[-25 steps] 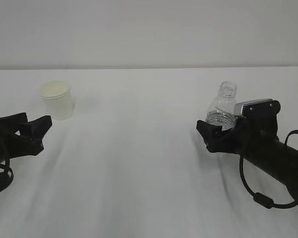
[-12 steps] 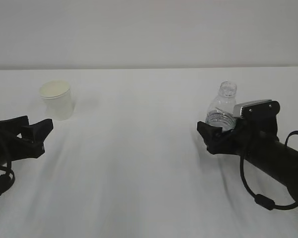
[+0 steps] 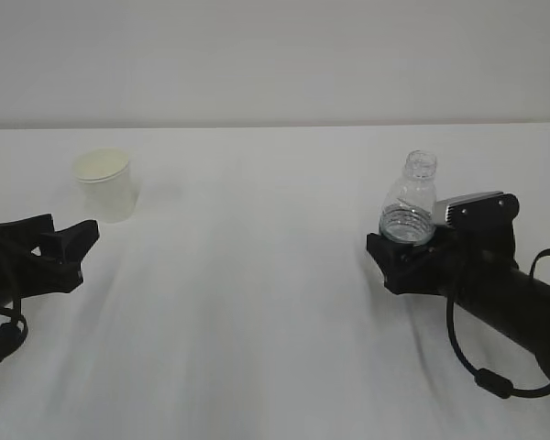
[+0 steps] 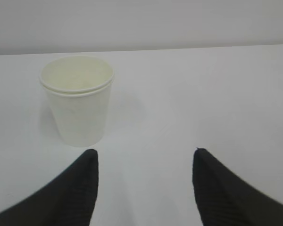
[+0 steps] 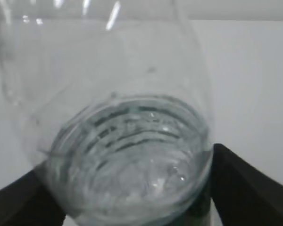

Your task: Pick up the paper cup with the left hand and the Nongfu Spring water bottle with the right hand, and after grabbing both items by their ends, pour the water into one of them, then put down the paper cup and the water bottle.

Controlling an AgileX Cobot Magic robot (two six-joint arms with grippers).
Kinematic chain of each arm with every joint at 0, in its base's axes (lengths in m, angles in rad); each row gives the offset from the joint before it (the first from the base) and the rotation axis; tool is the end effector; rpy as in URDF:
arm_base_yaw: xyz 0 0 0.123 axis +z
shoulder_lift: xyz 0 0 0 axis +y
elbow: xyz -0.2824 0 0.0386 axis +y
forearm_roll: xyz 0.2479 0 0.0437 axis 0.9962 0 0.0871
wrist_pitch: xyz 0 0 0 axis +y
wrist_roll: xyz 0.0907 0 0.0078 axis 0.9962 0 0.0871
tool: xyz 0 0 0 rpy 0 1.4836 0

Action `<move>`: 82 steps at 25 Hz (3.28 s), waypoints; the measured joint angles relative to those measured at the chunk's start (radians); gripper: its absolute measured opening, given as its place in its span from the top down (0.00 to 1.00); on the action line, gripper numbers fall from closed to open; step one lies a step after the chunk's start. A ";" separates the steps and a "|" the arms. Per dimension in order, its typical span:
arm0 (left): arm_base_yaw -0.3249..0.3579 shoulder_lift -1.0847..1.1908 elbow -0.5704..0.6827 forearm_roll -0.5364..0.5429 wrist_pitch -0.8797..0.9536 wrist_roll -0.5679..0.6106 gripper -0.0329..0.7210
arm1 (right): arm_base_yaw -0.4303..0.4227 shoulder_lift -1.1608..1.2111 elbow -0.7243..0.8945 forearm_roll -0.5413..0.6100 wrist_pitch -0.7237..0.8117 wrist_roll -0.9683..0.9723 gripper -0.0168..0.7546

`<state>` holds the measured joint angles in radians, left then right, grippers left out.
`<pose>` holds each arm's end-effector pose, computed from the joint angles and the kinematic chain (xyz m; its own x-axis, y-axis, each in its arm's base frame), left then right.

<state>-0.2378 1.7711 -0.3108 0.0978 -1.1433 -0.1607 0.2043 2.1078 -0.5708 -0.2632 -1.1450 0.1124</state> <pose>0.2440 -0.0675 0.1296 -0.2596 -0.0598 -0.9639 0.2897 0.9473 -0.1368 0.3028 0.0847 0.0718 -0.3069 -0.0621 -0.9497 -0.4170 0.9058 0.0756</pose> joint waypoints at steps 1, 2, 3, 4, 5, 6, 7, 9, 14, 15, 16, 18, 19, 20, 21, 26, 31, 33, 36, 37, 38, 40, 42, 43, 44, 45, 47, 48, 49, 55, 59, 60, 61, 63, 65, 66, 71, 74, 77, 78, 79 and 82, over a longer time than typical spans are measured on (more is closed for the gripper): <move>0.000 0.000 0.000 0.001 0.000 0.000 0.36 | 0.000 0.000 0.006 0.000 0.000 0.000 0.14; 0.000 0.000 0.000 0.002 0.000 0.000 0.36 | 0.000 0.000 0.011 0.000 0.000 -0.002 0.14; 0.000 0.000 0.000 0.002 0.000 0.000 0.36 | 0.000 0.000 0.014 0.000 0.000 -0.004 0.14; 0.000 0.000 0.000 0.003 0.000 0.000 0.36 | 0.000 0.000 0.013 0.000 0.000 -0.005 0.14; 0.000 0.000 0.000 0.005 0.000 0.000 0.36 | 0.000 0.000 0.016 0.000 0.000 -0.008 0.14; 0.000 0.000 0.000 0.005 0.000 0.000 0.36 | 0.000 0.000 0.016 0.000 0.000 -0.012 0.14; 0.000 0.000 0.000 0.005 0.000 0.000 0.36 | 0.000 0.000 0.016 0.000 0.000 -0.016 0.14; 0.000 0.000 0.000 0.005 0.000 0.000 0.36 | 0.000 0.005 0.016 0.002 -0.002 -0.020 0.14; 0.000 0.000 0.000 0.008 0.000 0.000 0.36 | 0.000 0.060 0.008 0.003 -0.002 -0.022 0.14; 0.000 0.000 0.000 0.008 0.000 0.000 0.36 | 0.000 0.066 0.008 0.003 -0.002 -0.022 0.15; 0.000 0.000 0.000 0.009 0.000 0.000 0.36 | 0.000 0.068 0.006 0.003 -0.002 -0.022 0.15; 0.000 0.000 0.000 0.011 0.000 0.000 0.36 | 0.000 0.068 -0.001 0.003 -0.002 -0.022 0.15; 0.000 0.000 0.000 0.011 0.000 0.000 0.36 | 0.000 0.068 -0.008 0.003 -0.002 -0.022 0.15; 0.000 0.000 0.000 0.011 0.000 0.000 0.36 | 0.000 0.068 -0.016 0.003 -0.002 -0.022 0.15; 0.000 0.000 0.000 0.011 0.000 0.000 0.36 | 0.000 0.068 -0.020 0.001 -0.002 -0.022 0.15; 0.000 0.000 0.000 0.011 0.000 0.002 0.37 | 0.000 0.068 -0.032 0.001 -0.002 -0.022 0.16; 0.000 0.000 0.000 0.011 0.000 0.008 0.38 | 0.000 0.068 -0.044 0.001 -0.002 -0.022 0.17; 0.000 0.000 0.000 0.011 0.000 0.008 0.38 | 0.000 0.068 -0.050 0.001 -0.002 -0.022 0.17; 0.000 0.000 0.000 0.011 0.000 0.008 0.38 | 0.000 0.068 -0.058 0.000 -0.002 -0.022 0.17; 0.000 0.000 0.000 0.011 0.000 0.008 0.38 | 0.000 0.068 -0.060 0.000 -0.002 -0.022 0.17; 0.000 0.000 0.000 0.011 0.000 0.008 0.38 | 0.000 0.068 -0.060 0.000 -0.002 -0.022 0.17; 0.000 0.004 0.000 0.011 0.000 0.008 0.38 | 0.000 0.068 -0.061 0.000 -0.002 -0.022 0.17; 0.000 0.008 0.000 0.011 0.000 0.008 0.38 | 0.000 0.068 -0.061 0.000 -0.002 -0.022 0.20; 0.000 0.008 0.000 0.011 0.000 0.008 0.38 | 0.000 0.068 -0.061 0.000 -0.002 -0.022 0.22; 0.000 0.008 0.000 0.011 0.000 0.008 0.38 | 0.000 0.068 -0.061 0.000 -0.002 -0.022 0.23; 0.000 0.008 0.000 0.011 0.000 0.008 0.38 | 0.000 0.068 -0.061 0.000 -0.002 -0.022 0.25; 0.000 0.008 0.000 0.011 0.000 0.008 0.38 | 0.000 0.068 -0.061 0.000 -0.002 -0.022 0.26; 0.000 0.008 0.000 0.011 0.000 0.008 0.38 | 0.000 0.068 -0.061 0.000 -0.002 -0.022 0.27; 0.000 0.008 0.000 0.011 0.000 0.008 0.38 | 0.000 0.068 -0.062 0.000 -0.002 -0.022 0.27; 0.000 0.008 0.000 0.011 0.000 0.008 0.38 | 0.000 0.068 -0.062 0.000 -0.002 -0.025 0.32; 0.000 0.008 0.000 0.011 0.000 0.008 0.38 | 0.000 0.068 -0.062 0.000 -0.002 -0.032 0.35; 0.000 0.008 0.000 0.011 0.000 0.008 0.38 | 0.000 0.068 -0.062 0.000 -0.004 -0.036 0.36; 0.000 0.008 0.000 0.011 0.000 0.008 0.38 | 0.000 0.068 -0.062 0.000 -0.004 -0.038 0.36; 0.000 0.008 0.000 0.011 0.000 0.008 0.38 | 0.000 0.068 -0.062 0.000 -0.004 -0.044 0.37; 0.000 0.008 0.000 0.011 0.000 0.008 0.38 | 0.000 0.068 -0.062 0.000 -0.004 -0.051 0.37; 0.000 0.008 0.000 0.011 0.000 0.008 0.38 | 0.000 0.068 -0.062 0.000 -0.004 -0.058 0.37; 0.000 0.008 0.000 0.011 0.000 0.008 0.38 | 0.000 0.068 -0.062 0.000 -0.004 -0.086 0.41; 0.000 0.008 -0.002 0.011 0.000 0.010 0.38 | 0.000 0.066 -0.062 0.000 -0.004 -0.089 0.41; 0.000 0.008 -0.023 0.011 0.000 0.010 0.39 | 0.000 0.042 -0.055 0.000 0.020 -0.089 0.41; 0.000 0.013 -0.032 0.011 0.000 0.010 0.39 | 0.000 0.025 -0.051 0.000 0.024 -0.089 0.41; 0.000 0.022 -0.044 0.013 -0.001 0.010 0.39 | 0.000 0.011 -0.045 0.000 0.026 -0.089 0.41; 0.000 0.073 -0.080 0.017 -0.002 0.012 0.39 | 0.000 -0.030 -0.030 0.000 0.026 -0.091 0.41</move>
<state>-0.2378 1.8440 -0.3913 0.1143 -1.1455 -0.1485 0.2043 2.0780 -0.6007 -0.2636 -1.1187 0.0215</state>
